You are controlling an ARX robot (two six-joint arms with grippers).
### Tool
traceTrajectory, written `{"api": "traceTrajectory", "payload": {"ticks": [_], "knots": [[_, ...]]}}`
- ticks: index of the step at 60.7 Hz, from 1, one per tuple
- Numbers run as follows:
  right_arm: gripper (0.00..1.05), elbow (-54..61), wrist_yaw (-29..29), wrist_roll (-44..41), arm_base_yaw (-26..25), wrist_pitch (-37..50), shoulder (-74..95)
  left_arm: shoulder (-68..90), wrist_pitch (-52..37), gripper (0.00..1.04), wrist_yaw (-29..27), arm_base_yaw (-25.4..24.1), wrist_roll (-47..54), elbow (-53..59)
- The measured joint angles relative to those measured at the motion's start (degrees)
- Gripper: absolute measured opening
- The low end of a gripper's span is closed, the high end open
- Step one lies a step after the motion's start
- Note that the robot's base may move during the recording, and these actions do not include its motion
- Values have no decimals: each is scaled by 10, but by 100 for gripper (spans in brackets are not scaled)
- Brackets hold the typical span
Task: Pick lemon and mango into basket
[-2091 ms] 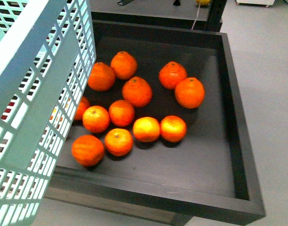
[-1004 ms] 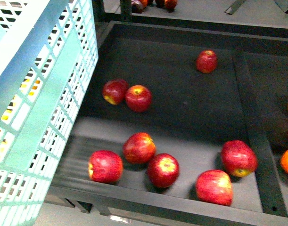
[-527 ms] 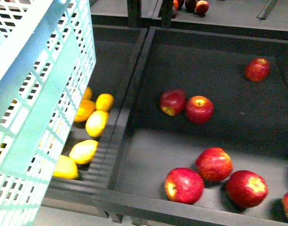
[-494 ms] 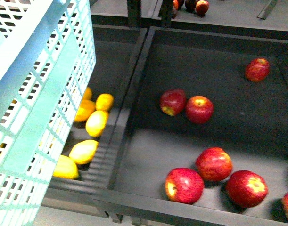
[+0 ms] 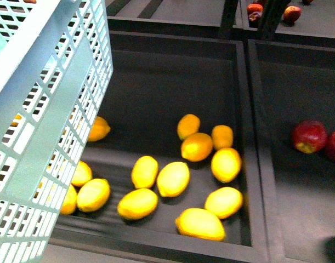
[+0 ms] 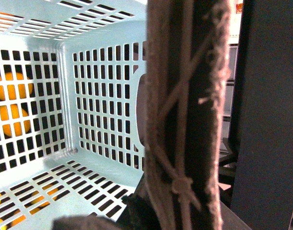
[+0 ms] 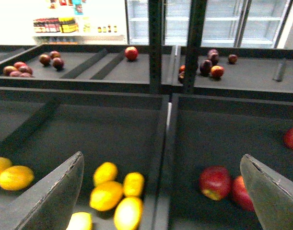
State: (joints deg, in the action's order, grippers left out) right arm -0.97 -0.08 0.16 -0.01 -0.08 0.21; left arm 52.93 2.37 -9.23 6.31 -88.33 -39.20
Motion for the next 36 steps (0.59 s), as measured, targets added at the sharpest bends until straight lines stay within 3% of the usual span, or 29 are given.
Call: {"api": "traceTrajectory", "payload": {"ticks": [36], "knots": [[96,0,1,0,0,0,0,0,0,5,2,0,0,0]]}}
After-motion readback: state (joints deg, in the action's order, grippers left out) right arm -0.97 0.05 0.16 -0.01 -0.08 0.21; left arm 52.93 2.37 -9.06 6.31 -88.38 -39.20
